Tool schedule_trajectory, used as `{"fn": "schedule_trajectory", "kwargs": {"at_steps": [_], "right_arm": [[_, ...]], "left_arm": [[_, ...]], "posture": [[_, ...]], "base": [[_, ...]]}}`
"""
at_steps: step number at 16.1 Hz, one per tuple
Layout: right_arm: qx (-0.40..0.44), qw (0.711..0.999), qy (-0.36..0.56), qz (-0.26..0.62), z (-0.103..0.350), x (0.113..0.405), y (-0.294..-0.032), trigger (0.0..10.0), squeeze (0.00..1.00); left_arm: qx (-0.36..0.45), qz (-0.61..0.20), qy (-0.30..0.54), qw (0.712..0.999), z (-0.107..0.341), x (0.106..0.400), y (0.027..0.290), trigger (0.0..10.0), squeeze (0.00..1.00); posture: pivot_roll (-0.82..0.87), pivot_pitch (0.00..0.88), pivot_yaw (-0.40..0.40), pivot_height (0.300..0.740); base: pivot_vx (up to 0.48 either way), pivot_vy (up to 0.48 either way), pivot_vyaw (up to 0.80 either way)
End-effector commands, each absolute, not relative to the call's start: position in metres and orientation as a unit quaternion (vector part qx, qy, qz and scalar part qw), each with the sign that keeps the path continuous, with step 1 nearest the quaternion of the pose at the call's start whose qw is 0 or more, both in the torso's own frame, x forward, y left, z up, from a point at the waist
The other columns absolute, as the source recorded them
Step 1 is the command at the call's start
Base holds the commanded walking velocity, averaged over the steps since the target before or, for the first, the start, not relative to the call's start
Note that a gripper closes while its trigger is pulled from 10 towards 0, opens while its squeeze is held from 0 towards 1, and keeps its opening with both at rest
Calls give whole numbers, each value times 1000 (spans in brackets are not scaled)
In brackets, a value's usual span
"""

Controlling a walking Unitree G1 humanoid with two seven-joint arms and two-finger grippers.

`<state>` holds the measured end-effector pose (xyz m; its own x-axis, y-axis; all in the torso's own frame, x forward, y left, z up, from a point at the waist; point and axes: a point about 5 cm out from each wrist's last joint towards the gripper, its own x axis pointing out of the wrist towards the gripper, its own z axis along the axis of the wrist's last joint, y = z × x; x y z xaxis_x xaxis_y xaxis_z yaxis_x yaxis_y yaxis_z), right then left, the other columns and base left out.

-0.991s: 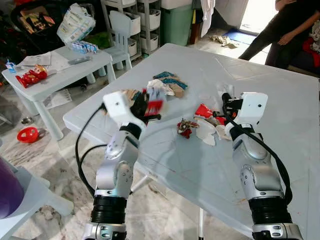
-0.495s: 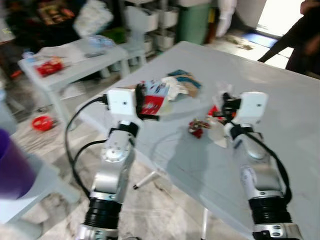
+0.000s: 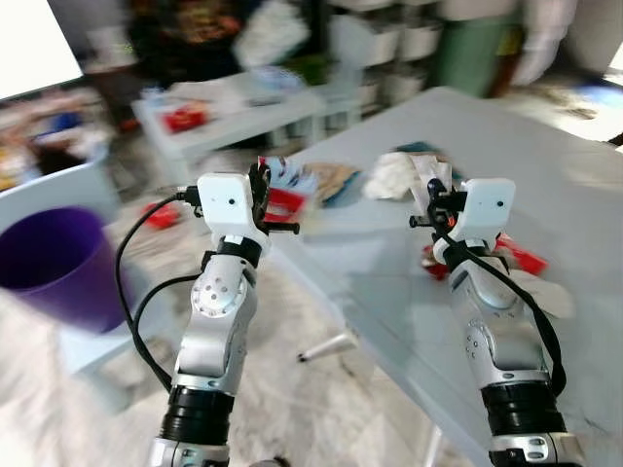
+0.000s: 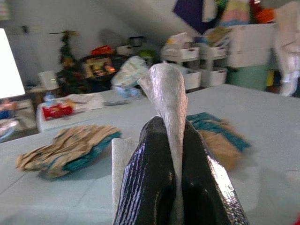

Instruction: Picking trash to rubbish bin

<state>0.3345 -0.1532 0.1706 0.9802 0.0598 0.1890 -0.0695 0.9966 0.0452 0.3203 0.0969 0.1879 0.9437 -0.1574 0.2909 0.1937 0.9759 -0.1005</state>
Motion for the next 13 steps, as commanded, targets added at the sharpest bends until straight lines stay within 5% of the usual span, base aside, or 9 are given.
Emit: {"fn": "schedule_trajectory", "kwargs": {"at_steps": [1,10,13], "right_arm": [[25,994,-103,30,175,334,-156,0,0],[25,994,-100,30,173,334,-156,0,0],[27,994,-100,29,174,334,-157,0,0]], "left_arm": [[-67,-98,-141,983,189,319,93,0,0],[-89,-103,-123,983,185,320,90,0,0],[-95,-105,-120,983,184,321,89,0,0]], "posture": [[-25,9,-13,740],[-29,14,-12,740],[-32,16,-14,740]], "base": [[0,0,800],[0,0,800],[0,0,196]]}}
